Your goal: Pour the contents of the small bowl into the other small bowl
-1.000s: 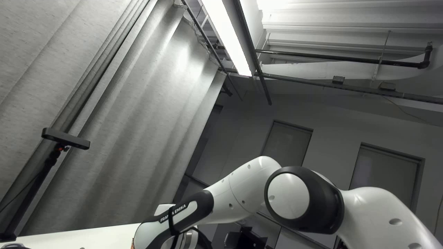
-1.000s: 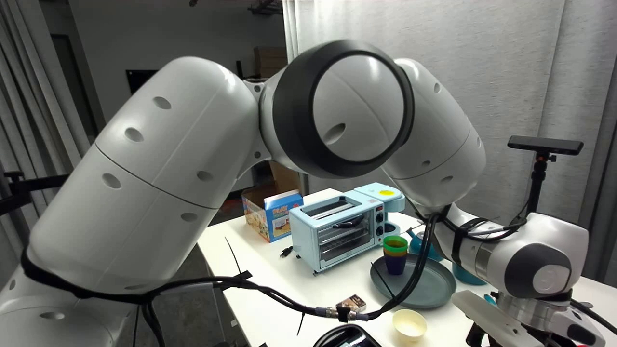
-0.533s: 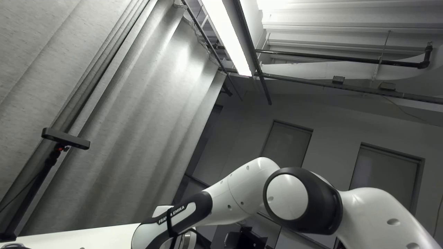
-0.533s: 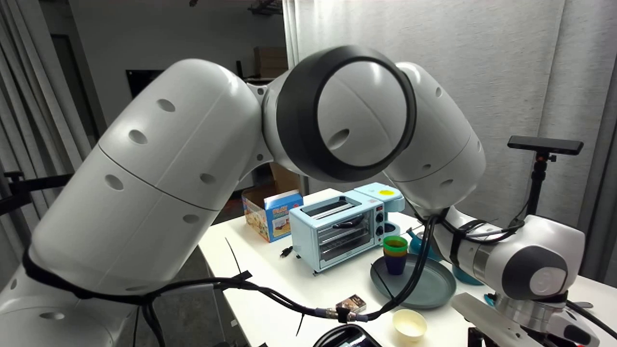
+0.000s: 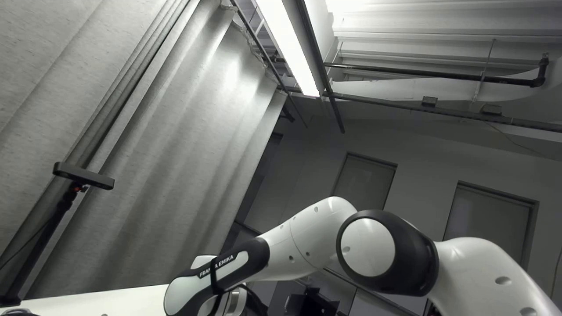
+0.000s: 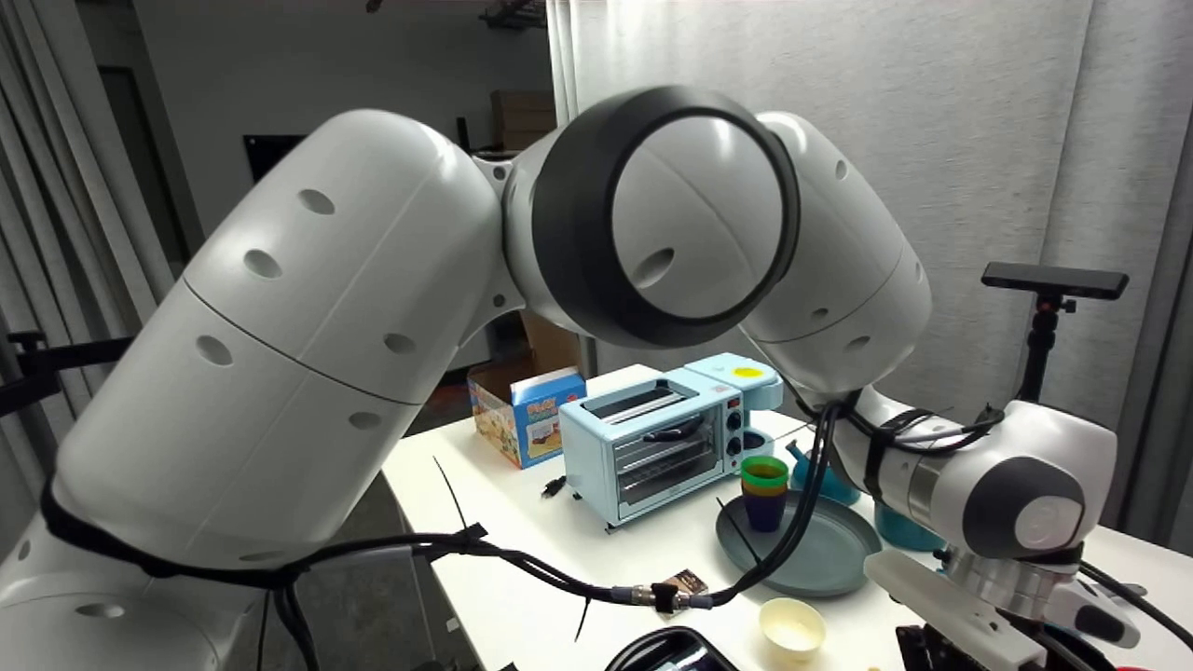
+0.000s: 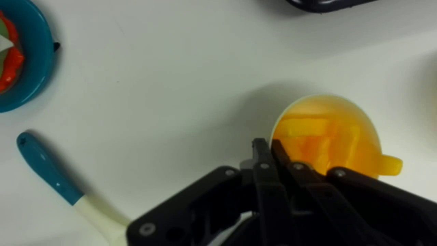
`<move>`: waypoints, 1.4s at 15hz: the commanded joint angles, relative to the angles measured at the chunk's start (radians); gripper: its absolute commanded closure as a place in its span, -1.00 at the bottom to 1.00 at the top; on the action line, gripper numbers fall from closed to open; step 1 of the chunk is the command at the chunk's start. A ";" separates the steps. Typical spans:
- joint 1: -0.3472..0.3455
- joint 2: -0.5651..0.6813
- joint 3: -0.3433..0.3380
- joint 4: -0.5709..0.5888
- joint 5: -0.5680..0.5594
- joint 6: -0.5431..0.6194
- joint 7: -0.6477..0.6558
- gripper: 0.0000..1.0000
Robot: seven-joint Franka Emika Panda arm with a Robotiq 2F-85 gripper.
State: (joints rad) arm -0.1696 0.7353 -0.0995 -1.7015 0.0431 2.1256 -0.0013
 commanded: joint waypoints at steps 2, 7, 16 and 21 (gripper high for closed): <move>0.005 -0.038 -0.008 -0.013 -0.014 -0.020 0.003 0.99; 0.030 -0.113 -0.009 -0.062 -0.030 -0.018 0.024 0.98; 0.154 -0.235 -0.004 -0.140 -0.132 -0.011 0.126 0.98; 0.237 -0.224 0.002 -0.160 -0.217 -0.017 0.209 0.98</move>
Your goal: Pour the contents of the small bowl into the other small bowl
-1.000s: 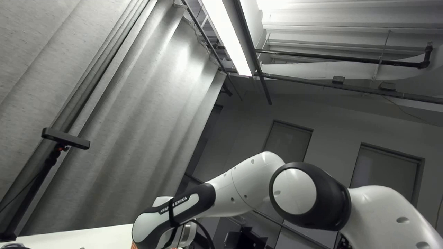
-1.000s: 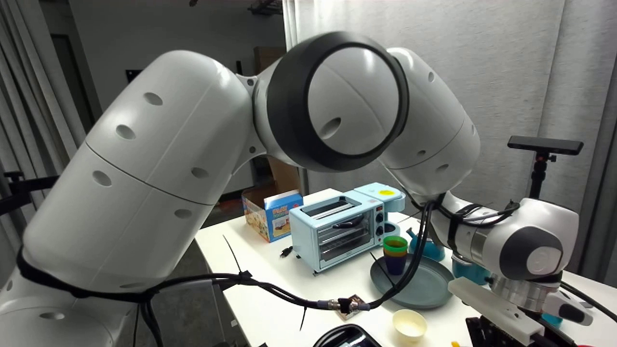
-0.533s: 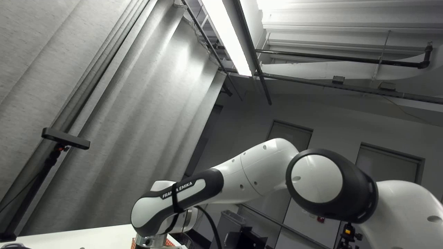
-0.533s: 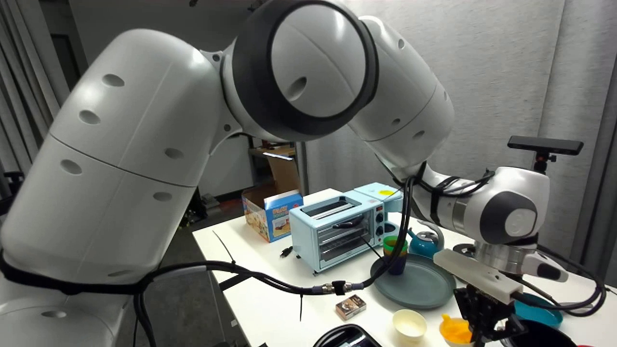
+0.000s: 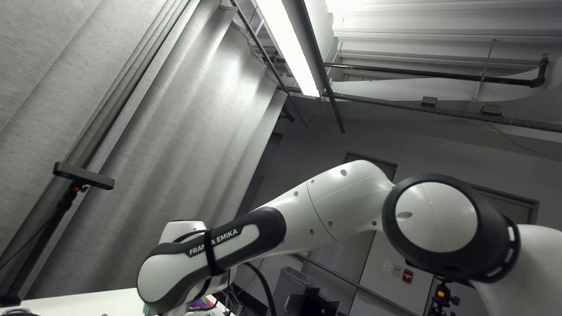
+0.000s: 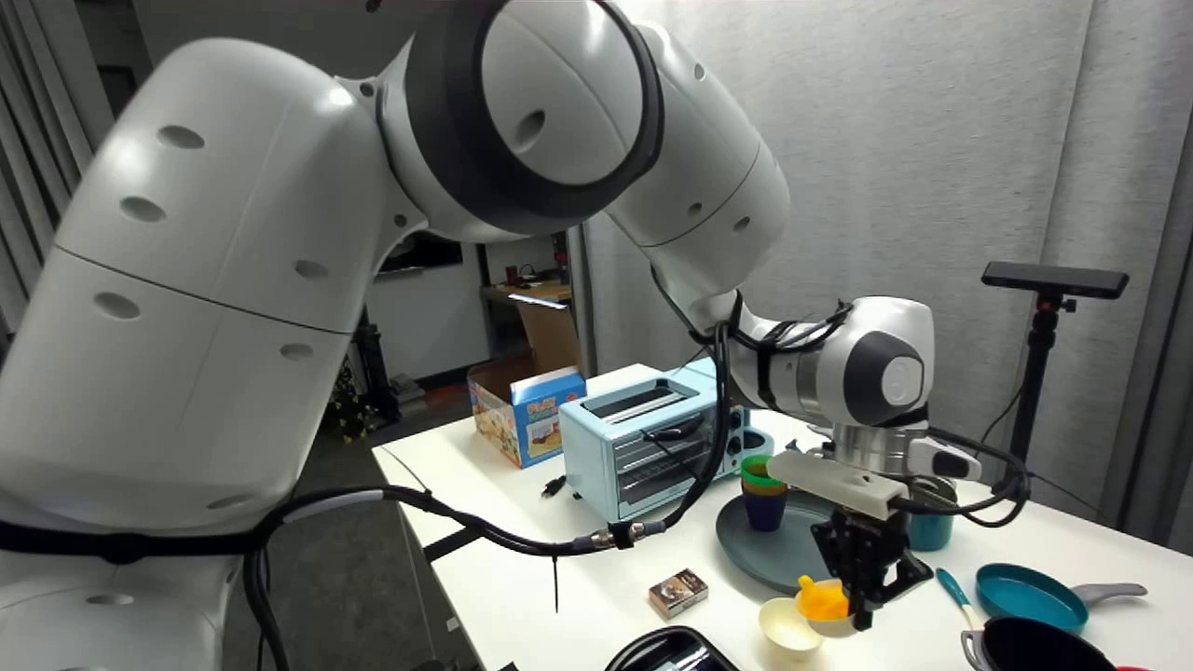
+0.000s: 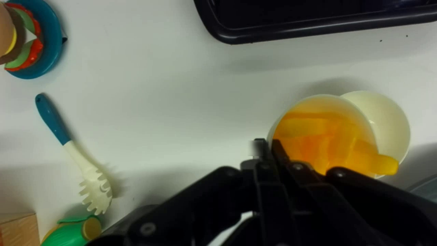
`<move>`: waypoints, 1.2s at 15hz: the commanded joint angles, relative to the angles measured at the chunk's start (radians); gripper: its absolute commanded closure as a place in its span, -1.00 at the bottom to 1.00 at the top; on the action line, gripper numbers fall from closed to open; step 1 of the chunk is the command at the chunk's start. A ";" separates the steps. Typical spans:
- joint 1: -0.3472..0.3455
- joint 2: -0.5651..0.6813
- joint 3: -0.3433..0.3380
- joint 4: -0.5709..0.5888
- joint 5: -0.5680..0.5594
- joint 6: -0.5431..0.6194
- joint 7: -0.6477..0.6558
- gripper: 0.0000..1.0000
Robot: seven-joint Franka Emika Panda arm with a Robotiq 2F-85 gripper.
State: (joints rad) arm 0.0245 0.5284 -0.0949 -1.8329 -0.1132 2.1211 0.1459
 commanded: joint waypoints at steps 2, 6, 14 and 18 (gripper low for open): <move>0.070 -0.011 -0.001 -0.032 -0.091 -0.016 0.092 0.98; 0.117 -0.011 -0.007 -0.039 -0.160 -0.016 0.154 0.98; 0.167 0.000 -0.024 -0.029 -0.312 -0.018 0.269 0.98; 0.177 0.007 -0.021 -0.026 -0.348 -0.019 0.301 0.98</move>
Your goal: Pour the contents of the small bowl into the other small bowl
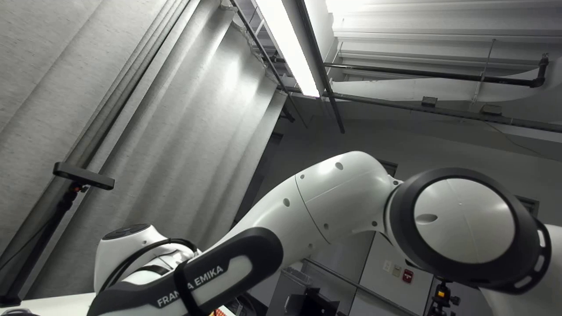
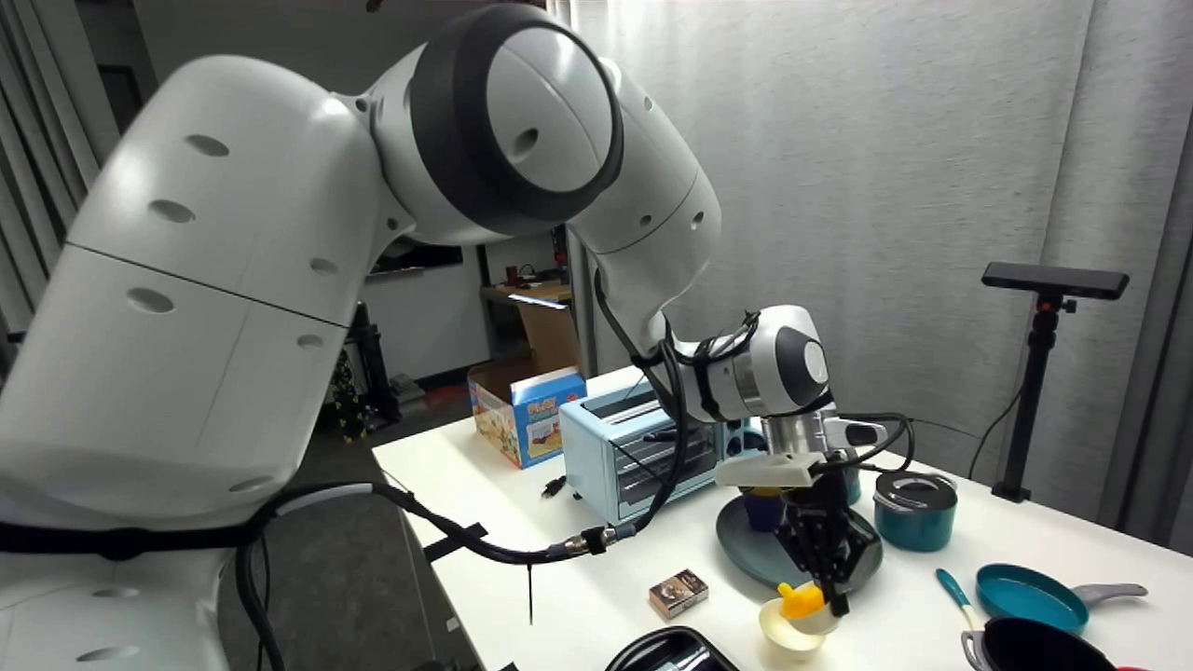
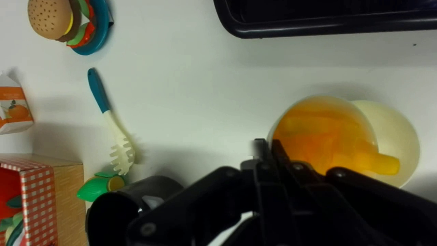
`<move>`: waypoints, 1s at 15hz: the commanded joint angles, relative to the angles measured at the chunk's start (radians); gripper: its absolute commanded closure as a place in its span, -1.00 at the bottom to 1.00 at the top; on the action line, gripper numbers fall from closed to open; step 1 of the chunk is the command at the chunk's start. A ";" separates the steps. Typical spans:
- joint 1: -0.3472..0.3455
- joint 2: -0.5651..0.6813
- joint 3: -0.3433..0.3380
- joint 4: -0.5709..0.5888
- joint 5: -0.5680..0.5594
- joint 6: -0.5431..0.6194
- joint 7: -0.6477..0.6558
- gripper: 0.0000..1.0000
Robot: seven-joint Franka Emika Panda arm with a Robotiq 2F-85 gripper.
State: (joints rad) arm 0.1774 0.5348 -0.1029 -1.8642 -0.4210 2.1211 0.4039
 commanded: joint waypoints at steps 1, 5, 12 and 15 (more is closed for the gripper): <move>0.028 0.003 -0.013 0.005 -0.047 -0.020 0.050 0.98; 0.051 0.012 -0.015 0.010 -0.087 -0.026 0.081 0.98; 0.100 0.037 -0.023 0.021 -0.195 -0.056 0.170 0.98; 0.112 0.049 -0.019 0.026 -0.241 -0.072 0.210 0.98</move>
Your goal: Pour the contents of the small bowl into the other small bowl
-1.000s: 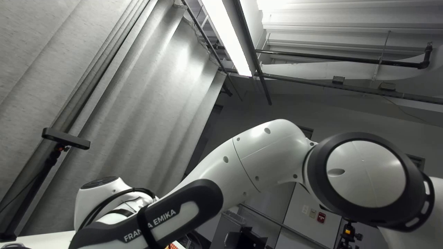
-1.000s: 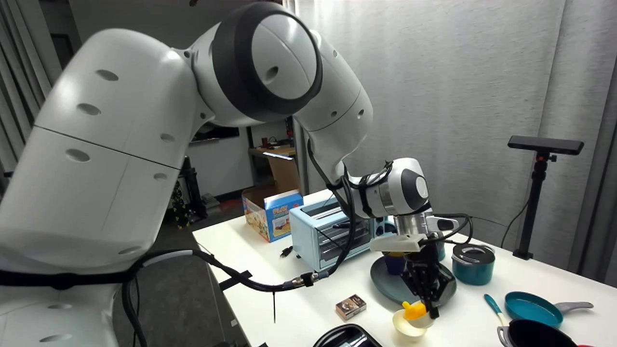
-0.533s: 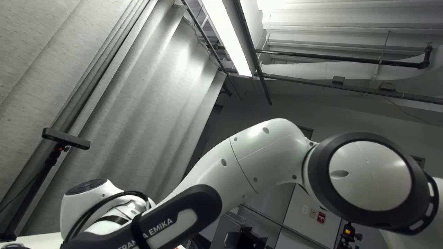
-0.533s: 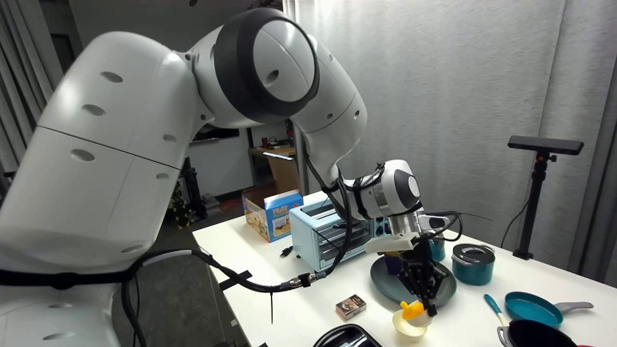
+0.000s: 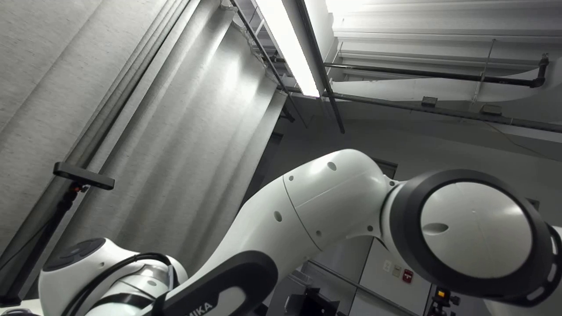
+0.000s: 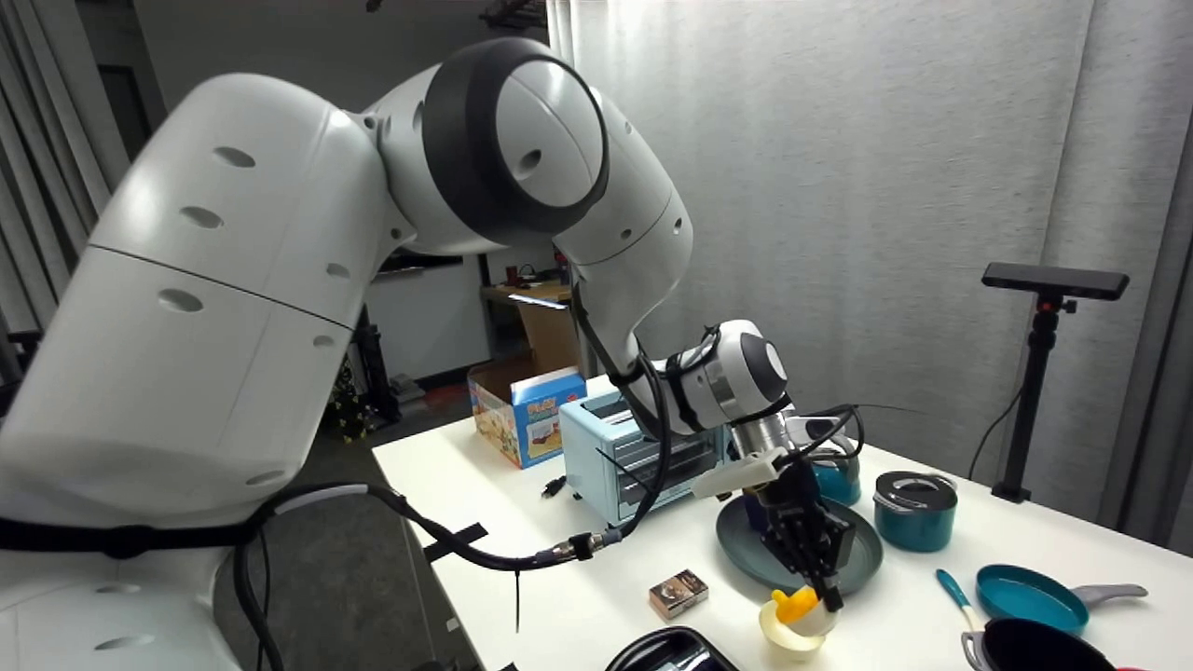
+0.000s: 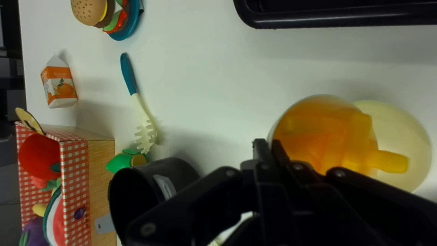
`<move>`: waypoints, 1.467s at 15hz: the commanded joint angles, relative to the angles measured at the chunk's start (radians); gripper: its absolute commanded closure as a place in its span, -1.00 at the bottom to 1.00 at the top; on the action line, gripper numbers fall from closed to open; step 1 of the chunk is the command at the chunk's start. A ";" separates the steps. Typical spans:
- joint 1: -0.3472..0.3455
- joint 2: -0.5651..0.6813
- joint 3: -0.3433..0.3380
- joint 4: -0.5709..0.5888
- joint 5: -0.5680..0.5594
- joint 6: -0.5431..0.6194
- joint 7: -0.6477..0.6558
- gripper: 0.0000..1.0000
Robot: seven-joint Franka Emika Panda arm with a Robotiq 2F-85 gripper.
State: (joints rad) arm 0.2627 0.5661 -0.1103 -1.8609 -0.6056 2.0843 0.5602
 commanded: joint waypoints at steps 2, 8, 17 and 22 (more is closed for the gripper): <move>0.031 0.025 -0.008 0.028 -0.090 -0.040 0.080 0.98; 0.033 0.044 0.001 0.047 -0.163 -0.046 0.148 0.98; 0.045 0.041 0.021 0.027 -0.268 -0.073 0.265 0.98; 0.038 0.040 0.043 0.013 -0.308 -0.100 0.313 0.98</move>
State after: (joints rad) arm 0.3017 0.6111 -0.0814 -1.8393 -0.8717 2.0170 0.8255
